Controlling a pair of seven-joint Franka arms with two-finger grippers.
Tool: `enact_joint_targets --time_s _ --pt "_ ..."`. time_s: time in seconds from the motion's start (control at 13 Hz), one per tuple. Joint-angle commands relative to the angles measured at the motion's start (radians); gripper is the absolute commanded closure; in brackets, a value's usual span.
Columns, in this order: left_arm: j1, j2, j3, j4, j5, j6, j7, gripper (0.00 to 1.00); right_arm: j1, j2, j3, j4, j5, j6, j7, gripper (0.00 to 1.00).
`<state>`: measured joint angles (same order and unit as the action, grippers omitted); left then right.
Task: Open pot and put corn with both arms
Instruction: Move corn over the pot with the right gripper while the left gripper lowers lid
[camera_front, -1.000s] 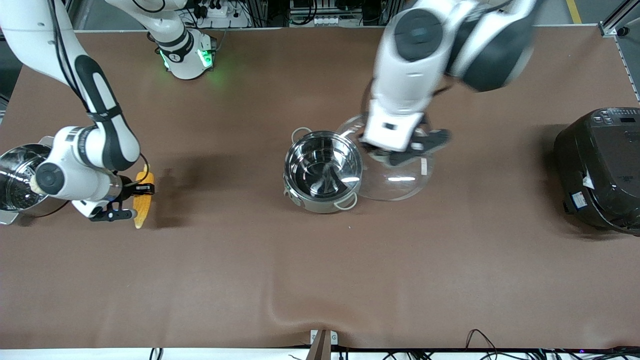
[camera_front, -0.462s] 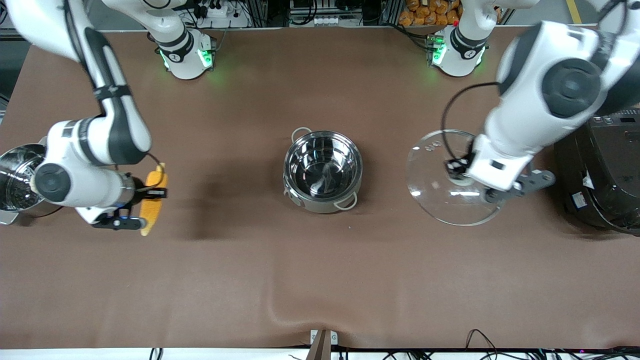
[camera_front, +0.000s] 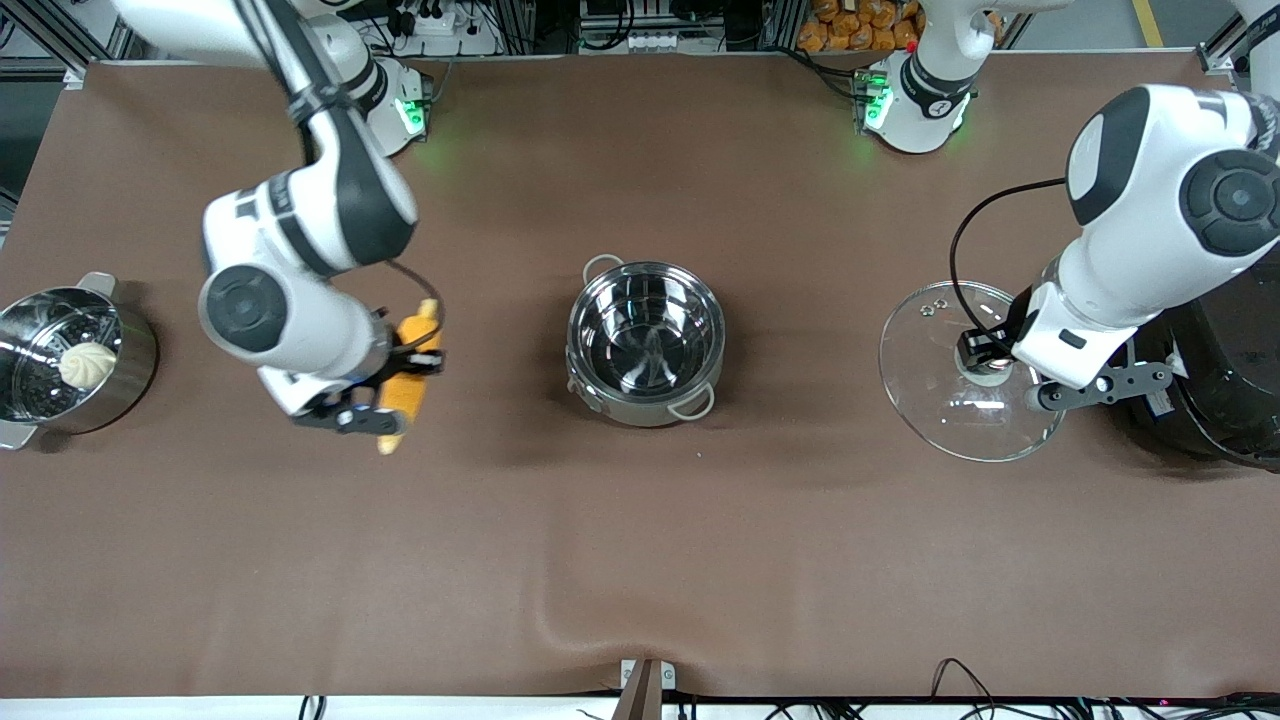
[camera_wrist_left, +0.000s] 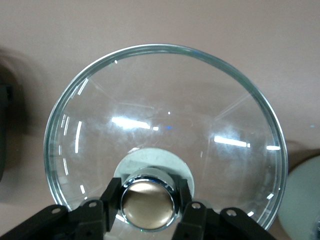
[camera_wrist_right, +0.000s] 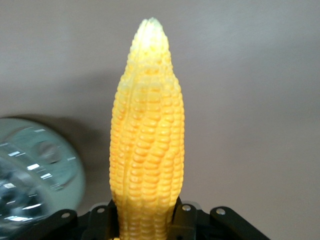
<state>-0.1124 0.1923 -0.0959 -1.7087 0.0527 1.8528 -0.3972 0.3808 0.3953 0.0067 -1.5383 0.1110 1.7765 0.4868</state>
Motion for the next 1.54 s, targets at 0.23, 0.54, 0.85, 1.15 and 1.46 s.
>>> enact_joint_targets --time_s 0.23,0.54,0.85,1.15,1.46 --pt "0.054 -0.056 -0.012 -0.342 0.019 0.314 0.009 1.00 0.206 0.068 -0.011 0.065 0.009 0.020 0.203 0.92" --pt "0.071 -0.024 -0.013 -0.483 0.039 0.480 -0.002 1.00 0.331 0.151 -0.019 0.092 0.003 0.121 0.338 0.91" --pt "0.097 0.038 -0.013 -0.517 0.042 0.542 -0.002 1.00 0.385 0.232 -0.019 0.179 0.001 0.135 0.435 0.88" --pt "0.099 0.078 -0.013 -0.516 0.042 0.575 -0.005 0.87 0.415 0.284 -0.021 0.210 -0.001 0.201 0.493 0.85" --pt "0.099 0.056 -0.013 -0.499 0.042 0.569 -0.005 0.00 0.425 0.300 -0.027 0.205 -0.007 0.210 0.499 0.66"
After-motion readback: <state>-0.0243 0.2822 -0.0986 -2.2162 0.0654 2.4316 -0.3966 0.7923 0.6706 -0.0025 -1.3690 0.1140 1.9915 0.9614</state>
